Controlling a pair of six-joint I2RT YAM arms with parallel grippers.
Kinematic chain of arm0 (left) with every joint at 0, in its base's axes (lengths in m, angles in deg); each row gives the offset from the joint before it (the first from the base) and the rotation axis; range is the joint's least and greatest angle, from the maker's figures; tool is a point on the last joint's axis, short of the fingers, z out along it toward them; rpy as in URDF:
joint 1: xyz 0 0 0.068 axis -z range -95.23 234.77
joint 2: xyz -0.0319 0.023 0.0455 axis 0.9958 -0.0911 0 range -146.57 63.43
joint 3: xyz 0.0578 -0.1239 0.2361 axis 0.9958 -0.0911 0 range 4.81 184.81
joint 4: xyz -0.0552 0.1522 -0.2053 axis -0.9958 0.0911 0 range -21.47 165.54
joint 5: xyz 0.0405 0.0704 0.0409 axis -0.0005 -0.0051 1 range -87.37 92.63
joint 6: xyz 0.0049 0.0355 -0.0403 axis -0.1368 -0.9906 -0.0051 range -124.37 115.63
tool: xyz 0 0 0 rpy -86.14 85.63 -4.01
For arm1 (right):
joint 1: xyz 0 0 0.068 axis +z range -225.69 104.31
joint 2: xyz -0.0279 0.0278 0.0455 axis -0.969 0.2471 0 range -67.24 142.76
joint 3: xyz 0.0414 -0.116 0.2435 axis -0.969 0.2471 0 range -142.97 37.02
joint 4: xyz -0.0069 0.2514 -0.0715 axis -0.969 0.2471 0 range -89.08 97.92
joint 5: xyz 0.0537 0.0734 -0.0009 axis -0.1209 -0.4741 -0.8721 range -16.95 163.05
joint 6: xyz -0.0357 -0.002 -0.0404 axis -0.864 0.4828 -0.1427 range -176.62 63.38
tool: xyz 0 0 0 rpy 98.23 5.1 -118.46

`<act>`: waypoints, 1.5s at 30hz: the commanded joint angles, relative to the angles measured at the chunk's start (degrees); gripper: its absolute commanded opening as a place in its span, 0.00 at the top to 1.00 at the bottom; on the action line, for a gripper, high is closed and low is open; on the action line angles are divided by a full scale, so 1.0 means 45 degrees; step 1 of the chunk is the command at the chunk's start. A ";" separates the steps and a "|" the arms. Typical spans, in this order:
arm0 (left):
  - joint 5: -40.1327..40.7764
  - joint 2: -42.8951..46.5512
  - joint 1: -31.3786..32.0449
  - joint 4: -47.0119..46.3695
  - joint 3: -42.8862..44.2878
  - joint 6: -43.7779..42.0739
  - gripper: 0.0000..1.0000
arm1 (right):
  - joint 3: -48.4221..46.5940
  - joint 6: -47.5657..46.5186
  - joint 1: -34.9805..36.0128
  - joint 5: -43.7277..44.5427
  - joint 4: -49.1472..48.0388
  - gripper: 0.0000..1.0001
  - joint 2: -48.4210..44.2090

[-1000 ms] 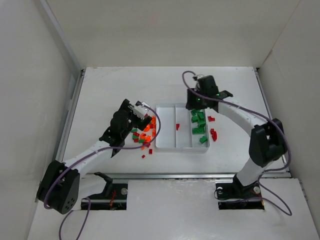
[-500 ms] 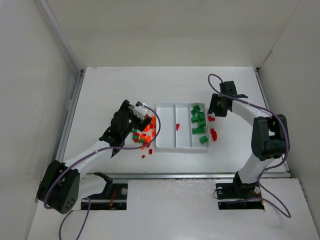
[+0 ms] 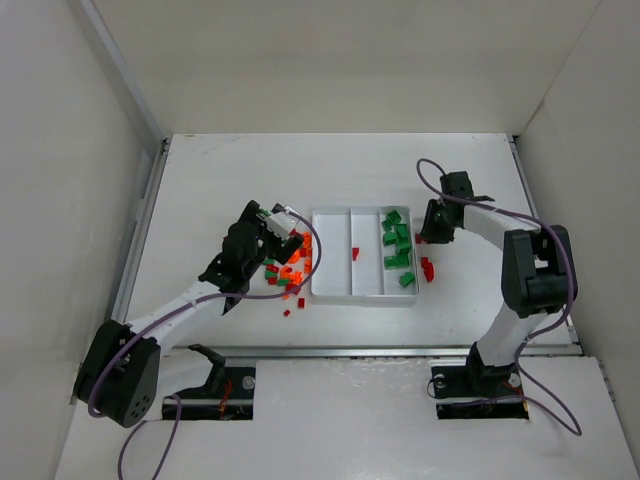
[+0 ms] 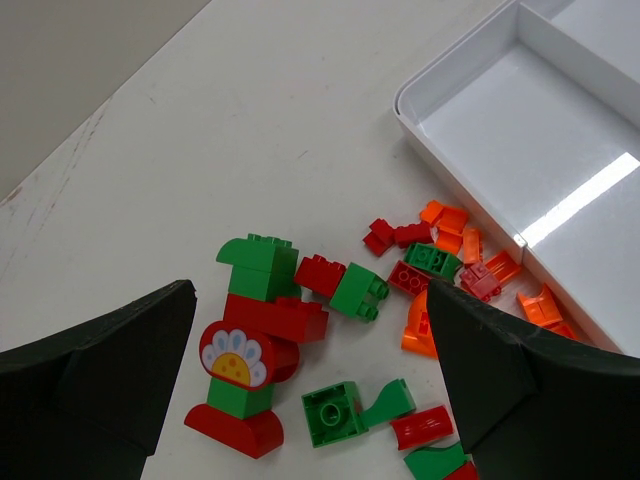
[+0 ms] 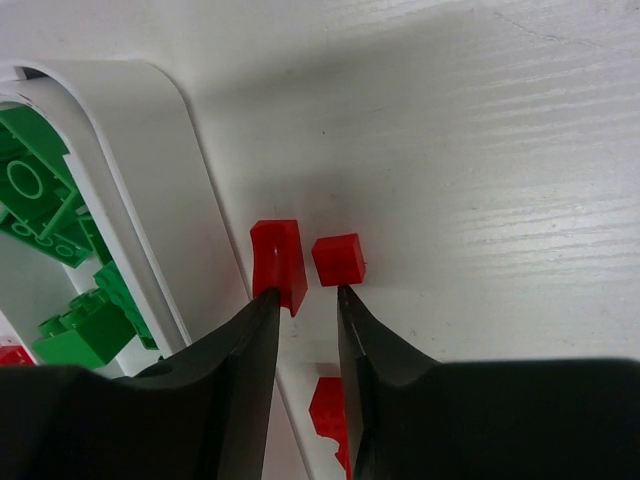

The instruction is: Sort the legos into containers by color

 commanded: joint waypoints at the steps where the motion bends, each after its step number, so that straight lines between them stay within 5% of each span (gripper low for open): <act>1: -0.0068 0.0028 -0.0028 -0.0240 0.0480 0.0117 0.00 | 0.0055 0.0165 -0.0058 -0.0271 -0.0745 0.65 -0.0016; 5: -0.0069 0.0028 -0.0028 -0.0240 0.0480 0.0117 0.00 | -0.0198 0.0165 -0.0058 -0.0271 -0.0745 0.66 0.0276; 16: -0.0069 0.0028 -0.0028 -0.0240 0.0480 0.0117 0.00 | -0.0452 -0.0206 -0.0058 -0.0134 -0.0218 1.00 0.0394; 31: -0.0069 -0.0206 -0.0028 -0.0240 0.0597 0.0117 0.00 | -0.0705 -0.0460 -0.0058 0.1777 0.0289 1.00 -0.1538; 38: -0.0069 -0.0322 -0.0028 -0.0240 0.0597 0.0254 0.00 | -0.1800 -0.0910 0.2805 0.3829 0.0683 1.00 -0.2340; 45: -0.0069 -0.0323 -0.0028 -0.0240 0.0597 0.0508 0.00 | -0.2814 -0.0734 0.4901 0.1220 -0.0431 1.00 -0.0625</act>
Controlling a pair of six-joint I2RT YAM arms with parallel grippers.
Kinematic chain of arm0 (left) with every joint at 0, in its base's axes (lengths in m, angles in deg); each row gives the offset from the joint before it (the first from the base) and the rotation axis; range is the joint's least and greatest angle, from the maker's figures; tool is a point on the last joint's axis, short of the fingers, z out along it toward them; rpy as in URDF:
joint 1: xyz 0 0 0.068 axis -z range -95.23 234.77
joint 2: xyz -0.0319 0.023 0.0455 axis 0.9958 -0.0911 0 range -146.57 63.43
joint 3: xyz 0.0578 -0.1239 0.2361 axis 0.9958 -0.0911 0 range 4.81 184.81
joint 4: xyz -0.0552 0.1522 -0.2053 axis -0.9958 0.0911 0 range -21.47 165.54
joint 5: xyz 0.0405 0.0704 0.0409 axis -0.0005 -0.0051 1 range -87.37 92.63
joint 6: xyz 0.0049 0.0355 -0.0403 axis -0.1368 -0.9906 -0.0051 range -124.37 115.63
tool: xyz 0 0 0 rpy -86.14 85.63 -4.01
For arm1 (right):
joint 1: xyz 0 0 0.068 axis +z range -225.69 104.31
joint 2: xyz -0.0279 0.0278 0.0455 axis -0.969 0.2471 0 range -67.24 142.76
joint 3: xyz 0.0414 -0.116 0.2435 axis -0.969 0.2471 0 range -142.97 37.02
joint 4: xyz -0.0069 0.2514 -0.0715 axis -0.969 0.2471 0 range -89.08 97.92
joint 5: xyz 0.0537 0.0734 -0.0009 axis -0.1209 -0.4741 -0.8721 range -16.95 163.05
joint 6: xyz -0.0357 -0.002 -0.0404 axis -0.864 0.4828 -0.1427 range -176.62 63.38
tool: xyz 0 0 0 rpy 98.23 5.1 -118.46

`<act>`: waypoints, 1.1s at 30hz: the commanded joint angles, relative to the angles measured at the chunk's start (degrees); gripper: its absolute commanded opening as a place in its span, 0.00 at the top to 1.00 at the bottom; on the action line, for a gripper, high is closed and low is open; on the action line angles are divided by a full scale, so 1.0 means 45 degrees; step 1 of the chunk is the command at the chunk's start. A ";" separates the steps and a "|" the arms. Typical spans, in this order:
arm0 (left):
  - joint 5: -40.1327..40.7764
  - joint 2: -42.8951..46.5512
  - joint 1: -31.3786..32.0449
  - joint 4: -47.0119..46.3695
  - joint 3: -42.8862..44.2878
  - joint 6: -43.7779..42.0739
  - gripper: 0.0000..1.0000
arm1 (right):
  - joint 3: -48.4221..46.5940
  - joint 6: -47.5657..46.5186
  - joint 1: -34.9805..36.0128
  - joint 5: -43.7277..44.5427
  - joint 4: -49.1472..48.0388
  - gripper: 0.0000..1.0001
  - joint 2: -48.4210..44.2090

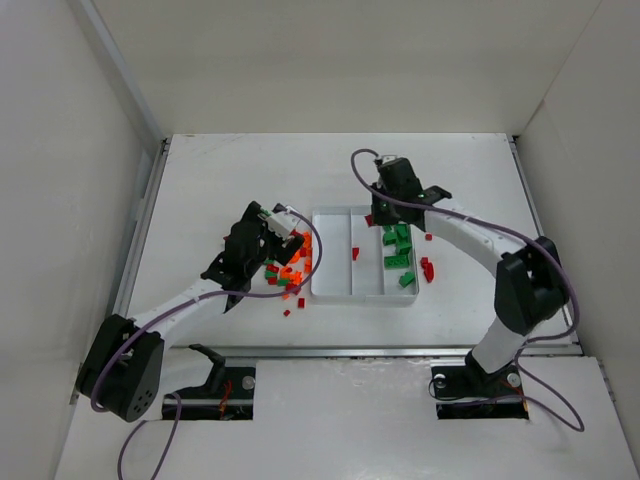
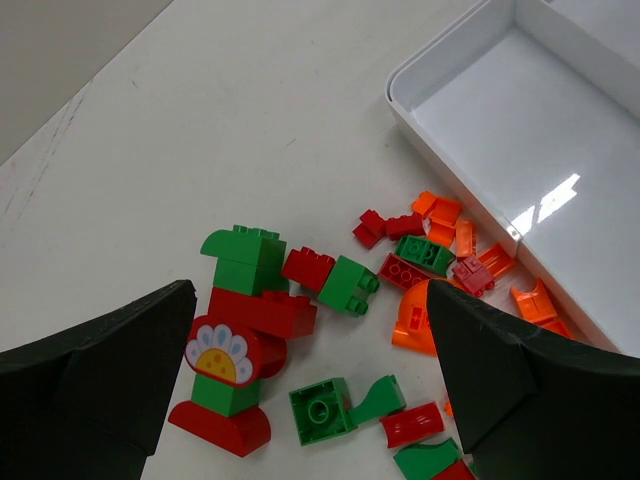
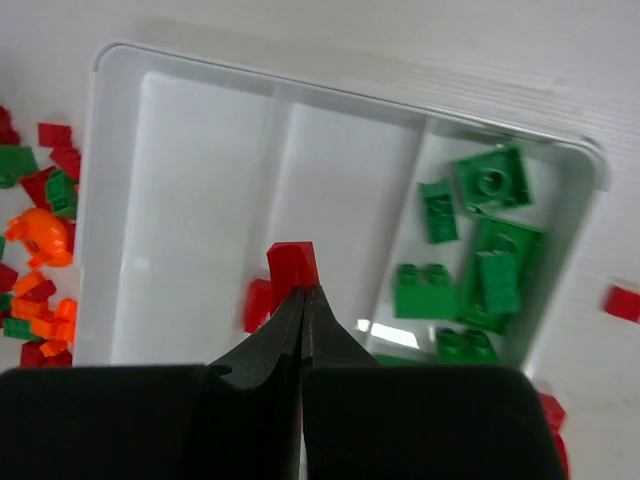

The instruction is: Sort the legos into containers by color

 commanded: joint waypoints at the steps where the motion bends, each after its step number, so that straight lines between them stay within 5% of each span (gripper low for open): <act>1: -0.0049 0.0075 -0.0028 -0.0313 0.0418 0.0250 0.00 | -0.0862 0.0208 0.0336 -0.1214 -0.0752 1.00 0.1391; 5: 0.0204 0.0192 -0.0028 -0.0313 0.0417 0.0133 0.00 | -0.1430 0.0326 0.0455 -0.1626 -0.0754 0.99 0.2236; 10: 0.0867 0.0309 -0.0028 -0.0801 0.0301 0.0269 0.00 | -0.1568 -0.0141 0.0455 -0.2054 -0.0754 0.54 0.2394; 12: 0.0985 0.0174 -0.0028 -0.0938 0.0300 0.0463 0.00 | -0.1703 -0.0258 0.0455 -0.2056 -0.0638 0.50 0.2278; 19: 0.1550 0.0056 -0.0028 -0.0938 0.0710 0.2746 0.00 | -0.1023 0.0190 -0.0909 -0.1668 -0.0636 0.46 0.0486; 25: 0.2763 0.0056 -0.0165 -0.1094 0.1022 0.7512 0.00 | -0.0005 0.0504 -0.3953 -0.1529 -0.0073 0.38 -0.0126; 33: 0.1767 -0.0062 -0.0399 -0.0704 0.0789 0.7887 0.00 | 0.0463 -0.0199 -0.5365 -0.1802 0.0436 0.38 0.1589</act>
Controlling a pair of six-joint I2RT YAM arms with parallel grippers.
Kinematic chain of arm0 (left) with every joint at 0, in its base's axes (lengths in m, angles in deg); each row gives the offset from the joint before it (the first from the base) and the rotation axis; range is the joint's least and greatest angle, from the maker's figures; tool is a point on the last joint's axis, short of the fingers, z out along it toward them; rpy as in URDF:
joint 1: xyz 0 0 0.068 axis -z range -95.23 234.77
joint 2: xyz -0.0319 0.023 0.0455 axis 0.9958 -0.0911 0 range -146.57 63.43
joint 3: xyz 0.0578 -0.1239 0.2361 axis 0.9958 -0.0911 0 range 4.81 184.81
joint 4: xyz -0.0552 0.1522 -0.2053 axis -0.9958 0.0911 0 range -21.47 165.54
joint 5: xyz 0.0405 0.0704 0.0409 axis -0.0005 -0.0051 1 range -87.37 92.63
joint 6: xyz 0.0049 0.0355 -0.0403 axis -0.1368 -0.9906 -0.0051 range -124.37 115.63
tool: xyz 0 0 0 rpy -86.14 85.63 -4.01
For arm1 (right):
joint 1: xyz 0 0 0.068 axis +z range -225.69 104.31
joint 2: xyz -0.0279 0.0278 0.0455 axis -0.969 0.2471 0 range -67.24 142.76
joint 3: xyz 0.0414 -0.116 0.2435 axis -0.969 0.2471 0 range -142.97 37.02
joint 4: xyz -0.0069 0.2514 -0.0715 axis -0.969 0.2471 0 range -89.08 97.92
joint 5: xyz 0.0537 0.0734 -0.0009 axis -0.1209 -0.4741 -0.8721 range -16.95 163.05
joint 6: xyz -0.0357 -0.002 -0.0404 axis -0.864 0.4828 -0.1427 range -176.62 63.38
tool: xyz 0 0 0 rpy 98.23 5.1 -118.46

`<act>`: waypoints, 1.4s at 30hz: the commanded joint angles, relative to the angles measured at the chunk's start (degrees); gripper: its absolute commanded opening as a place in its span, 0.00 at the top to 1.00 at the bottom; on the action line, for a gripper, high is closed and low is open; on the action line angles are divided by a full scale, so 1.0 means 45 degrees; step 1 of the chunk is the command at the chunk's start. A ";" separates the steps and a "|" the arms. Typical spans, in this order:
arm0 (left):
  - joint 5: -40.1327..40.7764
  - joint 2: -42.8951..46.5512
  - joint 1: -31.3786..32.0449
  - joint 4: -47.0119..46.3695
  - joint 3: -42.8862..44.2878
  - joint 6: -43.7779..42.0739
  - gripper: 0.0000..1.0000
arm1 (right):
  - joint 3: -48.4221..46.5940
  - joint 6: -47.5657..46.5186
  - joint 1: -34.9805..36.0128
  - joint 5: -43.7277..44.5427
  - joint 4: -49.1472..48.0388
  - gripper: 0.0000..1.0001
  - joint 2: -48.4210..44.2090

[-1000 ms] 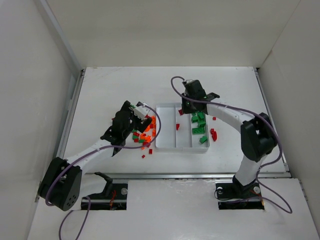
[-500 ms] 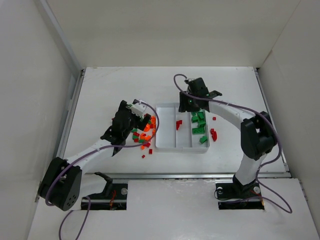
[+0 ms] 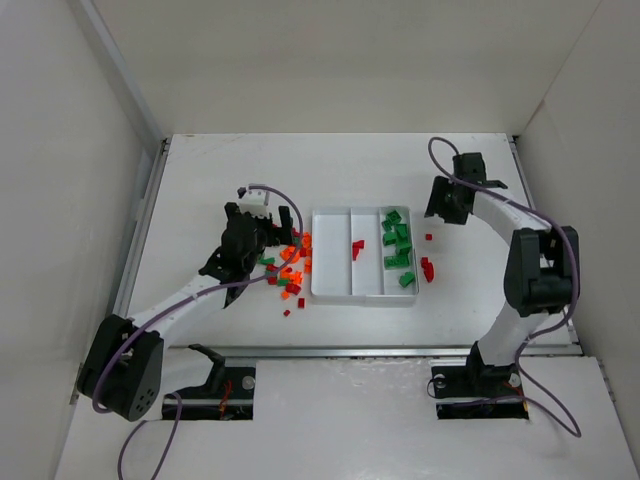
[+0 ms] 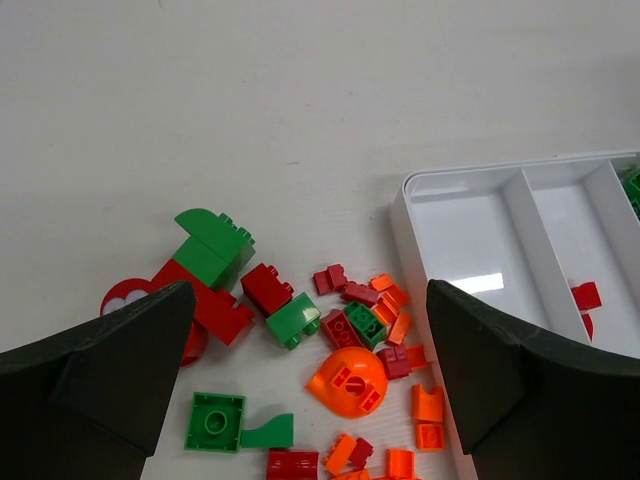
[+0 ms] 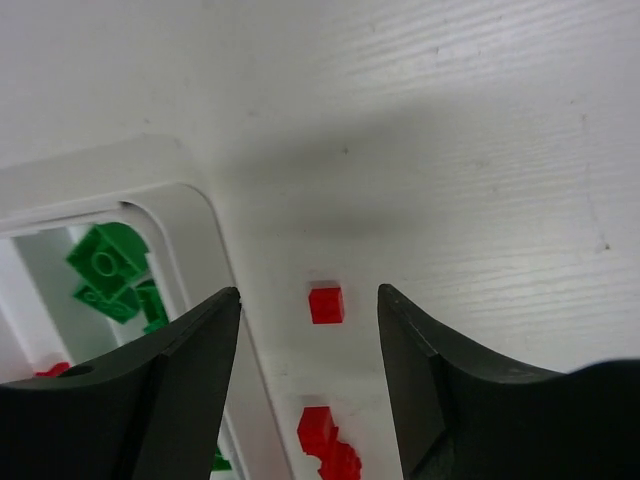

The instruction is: Sort the legos into containers by color

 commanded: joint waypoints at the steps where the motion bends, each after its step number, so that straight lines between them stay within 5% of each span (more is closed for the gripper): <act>1: -0.0210 -0.0018 -0.0074 -0.0378 0.0249 0.0428 0.00 | -0.0031 -0.0564 0.0075 -0.0243 0.0448 0.38 0.0742; 22: 0.0044 0.0099 -0.0308 -0.0613 0.0014 -0.0180 0.00 | 0.0280 -0.1308 0.0718 0.0674 0.1366 0.50 0.1740; 25: 0.0044 0.0099 -0.0308 -0.0613 -0.0102 -0.0316 0.00 | -0.0325 -0.1444 0.1069 0.1005 0.1522 0.56 0.2111; 31: 0.0044 0.0216 -0.0308 -0.0730 -0.0220 -0.0316 0.00 | -0.0345 -0.1328 0.1071 0.1183 0.1541 0.99 0.1975; 37: 0.0044 0.0216 -0.0308 -0.0730 -0.0220 -0.0434 0.00 | -0.0345 -0.1074 0.1207 0.1710 0.0979 1.00 -0.0150; 42: -0.0481 0.0099 -0.0308 -0.0865 -0.0220 -0.0551 0.00 | -0.0576 -0.3254 0.3880 0.2064 0.0018 1.00 -0.1795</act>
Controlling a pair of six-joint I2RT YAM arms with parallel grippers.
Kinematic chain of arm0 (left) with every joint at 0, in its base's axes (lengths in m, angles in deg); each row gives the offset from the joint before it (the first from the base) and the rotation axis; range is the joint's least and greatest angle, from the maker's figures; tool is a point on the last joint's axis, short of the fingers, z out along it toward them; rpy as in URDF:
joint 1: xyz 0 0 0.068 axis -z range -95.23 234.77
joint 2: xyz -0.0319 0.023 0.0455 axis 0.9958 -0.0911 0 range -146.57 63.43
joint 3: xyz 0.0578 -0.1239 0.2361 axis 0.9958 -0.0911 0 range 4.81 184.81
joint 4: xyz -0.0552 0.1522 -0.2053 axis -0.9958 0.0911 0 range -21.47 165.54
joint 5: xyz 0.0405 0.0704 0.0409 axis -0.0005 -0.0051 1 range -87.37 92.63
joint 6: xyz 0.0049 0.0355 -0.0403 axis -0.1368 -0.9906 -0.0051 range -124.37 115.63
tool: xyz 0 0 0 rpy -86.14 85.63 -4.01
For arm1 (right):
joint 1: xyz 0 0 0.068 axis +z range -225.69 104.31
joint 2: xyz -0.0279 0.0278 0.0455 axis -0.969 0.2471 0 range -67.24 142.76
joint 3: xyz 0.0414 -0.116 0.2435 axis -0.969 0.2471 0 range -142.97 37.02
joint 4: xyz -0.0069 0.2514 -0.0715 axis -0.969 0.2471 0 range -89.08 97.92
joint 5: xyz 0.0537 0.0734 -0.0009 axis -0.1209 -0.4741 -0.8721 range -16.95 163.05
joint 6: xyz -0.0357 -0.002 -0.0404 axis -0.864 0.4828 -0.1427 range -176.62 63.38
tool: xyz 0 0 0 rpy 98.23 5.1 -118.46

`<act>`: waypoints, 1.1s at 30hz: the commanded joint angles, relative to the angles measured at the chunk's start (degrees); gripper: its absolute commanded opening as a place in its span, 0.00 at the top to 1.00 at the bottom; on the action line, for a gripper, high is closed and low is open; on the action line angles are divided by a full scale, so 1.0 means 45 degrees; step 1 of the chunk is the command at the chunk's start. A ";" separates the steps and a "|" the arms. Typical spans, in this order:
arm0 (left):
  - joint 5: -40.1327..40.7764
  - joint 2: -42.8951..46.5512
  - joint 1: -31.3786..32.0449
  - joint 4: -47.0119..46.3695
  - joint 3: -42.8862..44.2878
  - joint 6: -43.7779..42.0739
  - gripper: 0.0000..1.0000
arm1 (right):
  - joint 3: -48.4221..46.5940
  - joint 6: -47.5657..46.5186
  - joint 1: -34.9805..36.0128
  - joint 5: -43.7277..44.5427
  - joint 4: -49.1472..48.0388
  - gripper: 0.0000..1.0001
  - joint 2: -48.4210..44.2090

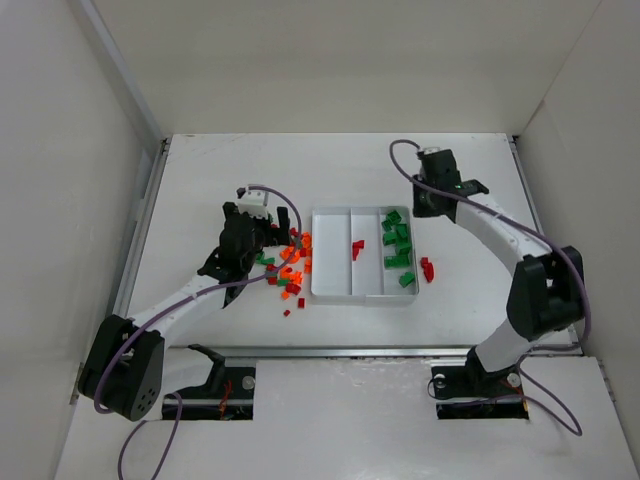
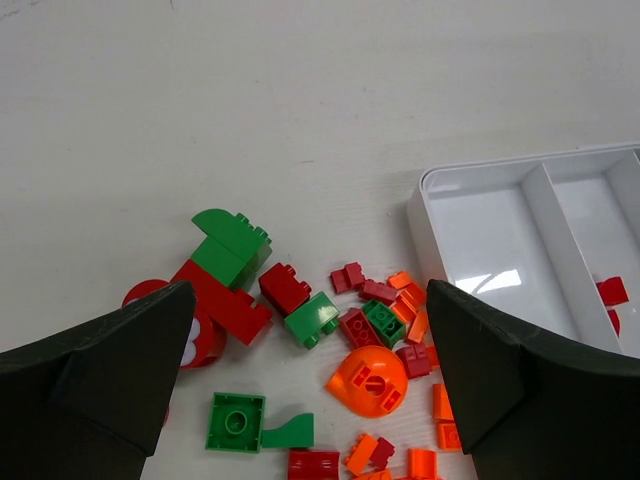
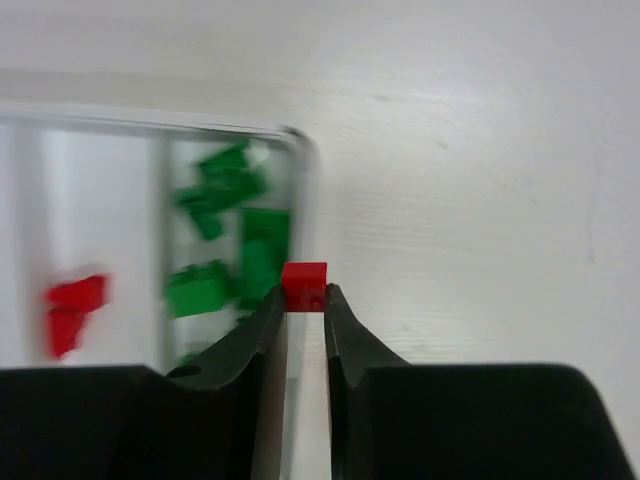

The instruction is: Sort the legos into containers by color

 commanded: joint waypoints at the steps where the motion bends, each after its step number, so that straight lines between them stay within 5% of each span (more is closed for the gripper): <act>1: -0.0381 0.0138 -0.0056 -0.0774 -0.0108 -0.0128 0.00 | -0.0739 -0.1759 0.1808 -0.0408 -0.1056 1.00 -0.0621; 6: -0.0967 0.0138 -0.0056 -0.0774 -0.0108 -0.0011 0.00 | -0.1365 -0.2601 0.2511 -0.4414 -0.0042 0.93 0.1351; 14: -0.1124 0.0138 -0.0056 -0.0774 0.0009 -0.0402 0.00 | -0.3004 -0.2331 0.3783 -0.4205 0.0761 0.75 0.3092; 19: -0.1124 0.0255 -0.0056 -0.0774 0.0009 -0.0402 0.00 | -0.3124 -0.1938 0.3783 -0.4066 0.0896 0.46 0.2956; 26: -0.1124 0.0255 -0.0056 -0.0774 -0.0108 -0.0519 0.00 | -0.3573 -0.1938 0.3783 -0.3441 0.1718 0.40 0.2235; 33: -0.1124 0.0255 -0.0056 -0.0774 -0.0108 -0.0519 0.00 | -0.1370 -0.0163 0.1716 -0.3284 0.1718 0.40 -0.0478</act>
